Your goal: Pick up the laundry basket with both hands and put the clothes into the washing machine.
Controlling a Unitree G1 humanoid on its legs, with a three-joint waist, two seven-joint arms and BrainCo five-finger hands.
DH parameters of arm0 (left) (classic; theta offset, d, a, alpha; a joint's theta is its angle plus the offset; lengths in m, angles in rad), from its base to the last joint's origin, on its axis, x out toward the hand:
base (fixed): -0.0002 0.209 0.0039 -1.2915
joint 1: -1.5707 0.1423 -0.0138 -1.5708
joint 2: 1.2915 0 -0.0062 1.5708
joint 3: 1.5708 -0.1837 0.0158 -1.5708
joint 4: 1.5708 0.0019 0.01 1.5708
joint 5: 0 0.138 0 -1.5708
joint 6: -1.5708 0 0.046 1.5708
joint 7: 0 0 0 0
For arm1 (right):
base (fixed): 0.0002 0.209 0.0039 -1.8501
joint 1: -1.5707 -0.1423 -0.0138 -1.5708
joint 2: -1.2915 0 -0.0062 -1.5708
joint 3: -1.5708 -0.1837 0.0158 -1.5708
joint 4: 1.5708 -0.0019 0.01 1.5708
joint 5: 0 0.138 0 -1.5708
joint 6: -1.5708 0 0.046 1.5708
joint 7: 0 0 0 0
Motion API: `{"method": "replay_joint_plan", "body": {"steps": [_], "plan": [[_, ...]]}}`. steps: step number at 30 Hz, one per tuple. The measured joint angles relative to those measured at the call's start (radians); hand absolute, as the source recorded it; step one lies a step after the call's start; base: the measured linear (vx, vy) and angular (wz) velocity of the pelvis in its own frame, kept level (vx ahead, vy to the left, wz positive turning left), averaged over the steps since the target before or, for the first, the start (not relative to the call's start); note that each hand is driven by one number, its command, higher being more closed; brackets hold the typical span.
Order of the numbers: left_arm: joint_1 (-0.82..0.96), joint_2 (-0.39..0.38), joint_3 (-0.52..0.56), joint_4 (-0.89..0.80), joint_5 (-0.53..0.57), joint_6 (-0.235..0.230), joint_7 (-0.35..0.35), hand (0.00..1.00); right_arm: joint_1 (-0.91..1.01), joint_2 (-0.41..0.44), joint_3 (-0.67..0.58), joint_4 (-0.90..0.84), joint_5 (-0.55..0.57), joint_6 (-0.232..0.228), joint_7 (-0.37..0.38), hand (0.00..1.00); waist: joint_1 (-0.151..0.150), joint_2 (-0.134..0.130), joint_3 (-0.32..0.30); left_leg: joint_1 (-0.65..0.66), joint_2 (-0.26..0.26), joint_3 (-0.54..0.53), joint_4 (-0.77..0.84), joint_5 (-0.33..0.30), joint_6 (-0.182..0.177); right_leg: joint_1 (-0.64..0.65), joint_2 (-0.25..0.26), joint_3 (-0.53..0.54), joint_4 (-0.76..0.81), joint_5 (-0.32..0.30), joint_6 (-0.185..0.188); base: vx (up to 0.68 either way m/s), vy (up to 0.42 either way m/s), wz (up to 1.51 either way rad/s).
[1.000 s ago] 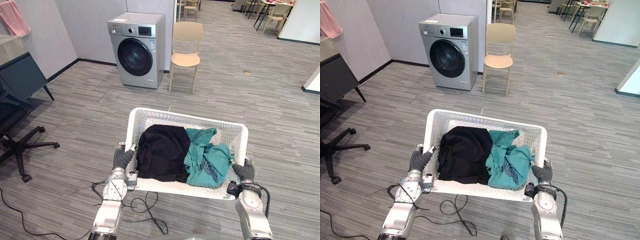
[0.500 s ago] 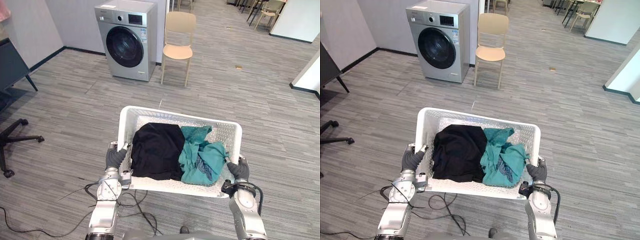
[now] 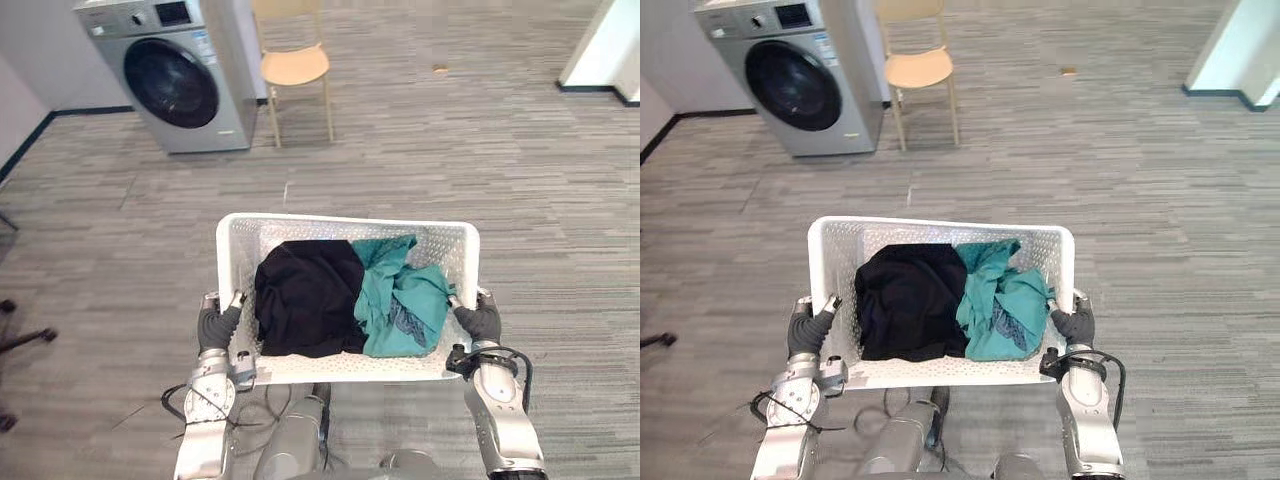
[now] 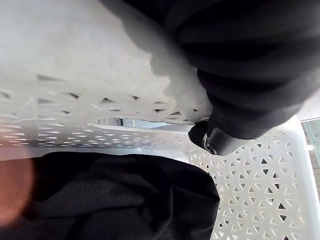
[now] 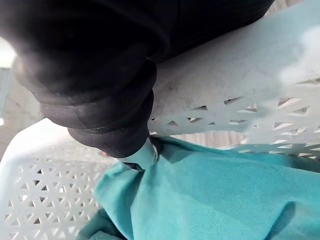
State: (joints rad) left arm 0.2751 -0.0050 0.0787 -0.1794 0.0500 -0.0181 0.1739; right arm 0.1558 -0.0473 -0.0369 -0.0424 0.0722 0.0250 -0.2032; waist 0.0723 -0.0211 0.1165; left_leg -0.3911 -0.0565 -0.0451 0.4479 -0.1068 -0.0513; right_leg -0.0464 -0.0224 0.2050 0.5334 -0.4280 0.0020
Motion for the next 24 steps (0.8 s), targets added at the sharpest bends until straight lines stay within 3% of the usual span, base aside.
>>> {"method": "replay_joint_plan", "body": {"steps": [1, 2, 3, 5, 7, 8, 11, 12, 13, 14, 15, 16, 17, 18, 19, 20, 21, 22, 24], "plan": [[0.013, 0.000, 0.011, 0.004, 0.000, 0.006, 0.001, 1.00, -0.001, 0.009, 0.010, 0.012, -0.006, 0.001, 0.009, 1.00, 0.000, -0.007, 0.003, 0.027, 0.004, 0.033, 0.069, -0.018, 0.069, -0.071, 0.002, -0.008, 0.233, 0.051, 0.056, 0.54, 0.080, -0.69], [0.014, 0.015, 0.016, 0.007, 0.000, 0.014, 0.001, 1.00, -0.002, 0.022, 0.015, 0.035, -0.006, 0.001, 0.011, 1.00, -0.002, -0.022, 0.013, 0.078, 0.006, 0.062, 0.090, -0.060, 0.086, -0.125, -0.001, -0.015, 0.409, 0.135, 0.084, 0.75, 0.087, -0.71], [0.013, 0.034, 0.015, 0.030, 0.000, 0.027, 0.001, 1.00, -0.003, 0.037, 0.017, 0.074, -0.005, 0.007, 0.011, 1.00, -0.007, -0.022, 0.021, 0.181, 0.006, 0.078, 0.085, -0.106, 0.108, -0.187, -0.024, -0.055, 0.645, 0.186, 0.065, 0.53, 0.074, -0.44], [0.023, 0.031, 0.020, 0.027, 0.001, 0.035, 0.002, 1.00, -0.001, 0.035, 0.024, 0.081, -0.006, 0.009, 0.014, 1.00, -0.028, 0.009, 0.035, 0.320, 0.035, 0.091, 0.013, -0.114, 0.116, -0.230, -0.060, -0.162, 0.723, 0.174, 0.021, 0.49, 0.075, -0.35], [0.031, 0.032, 0.039, 0.005, 0.001, 0.032, 0.002, 1.00, -0.010, 0.038, 0.042, 0.079, -0.004, 0.007, 0.015, 1.00, -0.032, 0.029, 0.029, 0.396, 0.069, 0.097, -0.063, -0.118, 0.109, -0.272, -0.065, -0.235, 0.636, 0.164, 0.016, 0.39, 0.035, -0.38], [0.030, 0.040, 0.055, -0.023, -0.002, 0.022, 0.002, 1.00, -0.018, 0.050, 0.045, 0.051, -0.003, 0.003, 0.023, 1.00, -0.031, 0.031, 0.032, 0.438, 0.091, 0.101, -0.103, -0.139, 0.074, -0.304, -0.065, -0.274, 0.450, 0.165, 0.021, 0.42, -0.010, -0.36], [0.022, 0.047, 0.064, -0.026, -0.015, 0.009, 0.002, 1.00, -0.028, 0.059, 0.042, 0.040, -0.003, 0.002, 0.030, 1.00, -0.030, 0.007, 0.021, 0.466, 0.112, 0.095, -0.109, -0.187, 0.038, -0.317, -0.055, -0.256, 0.080, 0.199, 0.044, 0.40, -0.130, -0.01], [0.017, 0.050, 0.063, -0.023, -0.018, 0.008, 0.002, 1.00, -0.028, 0.059, 0.042, 0.038, -0.002, 0.001, 0.030, 1.00, -0.035, -0.002, 0.018, 0.468, 0.127, 0.067, -0.092, -0.223, 0.013, -0.293, -0.047, -0.225, -0.099, 0.251, 0.042, 0.35, -0.227, 0.64], [0.014, 0.050, 0.061, -0.015, -0.018, 0.008, 0.002, 1.00, -0.026, 0.055, 0.042, 0.038, 0.003, 0.001, 0.029, 1.00, -0.048, -0.013, 0.013, 0.468, 0.141, 0.019, -0.056, -0.277, -0.001, -0.278, -0.055, -0.211, -0.147, 0.299, 0.053, 0.37, -0.266, 0.80], [0.014, 0.047, 0.059, -0.009, -0.019, 0.007, 0.002, 1.00, -0.026, 0.050, 0.043, 0.039, 0.005, 0.002, 0.029, 1.00, -0.052, -0.007, 0.015, 0.477, 0.158, -0.001, -0.033, -0.306, -0.011, -0.271, -0.051, -0.230, -0.118, 0.328, 0.066, 0.52, -0.404, 1.09], [0.029, 0.043, 0.060, -0.006, -0.018, 0.010, 0.004, 1.00, -0.009, 0.039, 0.057, 0.036, 0.008, 0.003, 0.028, 1.00, -0.055, 0.003, 0.001, 0.509, 0.214, -0.047, 0.001, -0.335, -0.022, -0.257, -0.032, -0.304, -0.022, 0.295, 0.041, 0.50, -0.370, 0.95], [0.031, 0.040, 0.059, -0.007, -0.018, 0.010, 0.004, 1.00, -0.002, 0.037, 0.058, 0.025, 0.008, 0.003, 0.026, 1.00, -0.059, 0.001, -0.005, 0.481, 0.220, -0.077, 0.071, -0.331, -0.016, -0.249, -0.027, -0.334, 0.003, 0.260, 0.027, 0.60, -0.483, 1.08], [0.031, 0.021, 0.058, -0.013, -0.020, 0.008, 0.005, 1.00, 0.006, 0.019, 0.064, -0.010, 0.008, 0.003, 0.016, 1.00, -0.052, 0.021, 0.001, 0.377, 0.234, -0.127, 0.290, -0.277, 0.038, -0.234, -0.009, -0.379, 0.038, 0.214, -0.009, 0.47, -0.413, 0.63], [0.034, -0.004, 0.065, -0.015, -0.023, 0.008, 0.006, 1.00, 0.006, -0.011, 0.076, -0.042, 0.010, 0.004, 0.009, 1.00, -0.027, 0.056, 0.017, 0.279, 0.256, -0.139, 0.506, -0.136, 0.082, -0.194, 0.022, -0.397, 0.040, 0.184, -0.040, 0.45, -0.402, 0.34], [0.037, -0.007, 0.071, -0.015, -0.026, 0.008, 0.006, 1.00, 0.005, -0.020, 0.076, -0.047, 0.012, 0.004, 0.009, 1.00, -0.013, 0.067, 0.019, 0.238, 0.273, -0.137, 0.597, -0.083, 0.089, -0.169, 0.032, -0.402, 0.030, 0.175, -0.049, 0.45, -0.326, 0.08], [0.049, -0.012, 0.062, -0.015, -0.030, 0.006, 0.006, 1.00, 0.005, -0.023, 0.070, -0.044, 0.015, 0.008, 0.003, 1.00, 0.001, 0.087, 0.016, 0.164, 0.298, -0.119, 0.716, -0.086, 0.091, -0.107, 0.047, -0.429, -0.009, 0.171, -0.054, 0.46, -0.293, 0.22], [0.051, -0.008, 0.057, -0.013, -0.033, 0.001, 0.005, 1.00, 0.006, -0.024, 0.066, -0.043, 0.017, 0.008, 0.001, 1.00, 0.001, 0.081, 0.018, 0.121, 0.300, -0.092, 0.747, -0.095, 0.105, -0.054, 0.045, -0.443, -0.049, 0.171, -0.054, 0.54, -0.329, 0.38], [0.051, -0.008, 0.056, -0.012, -0.037, -0.004, 0.005, 1.00, 0.004, -0.024, 0.065, -0.043, 0.019, 0.008, 0.001, 1.00, 0.001, 0.070, 0.019, 0.092, 0.297, -0.058, 0.738, -0.107, 0.113, -0.014, 0.036, -0.452, -0.086, 0.171, -0.054, 0.44, -0.257, 0.47], [0.050, -0.011, 0.044, -0.006, -0.042, -0.029, 0.005, 1.00, -0.008, -0.038, 0.053, -0.043, 0.037, 0.008, 0.005, 1.00, 0.002, 0.055, 0.018, 0.036, 0.277, 0.032, 0.569, -0.138, 0.072, 0.068, 0.017, -0.480, -0.173, 0.166, -0.045, 0.39, -0.182, 0.53]]}}
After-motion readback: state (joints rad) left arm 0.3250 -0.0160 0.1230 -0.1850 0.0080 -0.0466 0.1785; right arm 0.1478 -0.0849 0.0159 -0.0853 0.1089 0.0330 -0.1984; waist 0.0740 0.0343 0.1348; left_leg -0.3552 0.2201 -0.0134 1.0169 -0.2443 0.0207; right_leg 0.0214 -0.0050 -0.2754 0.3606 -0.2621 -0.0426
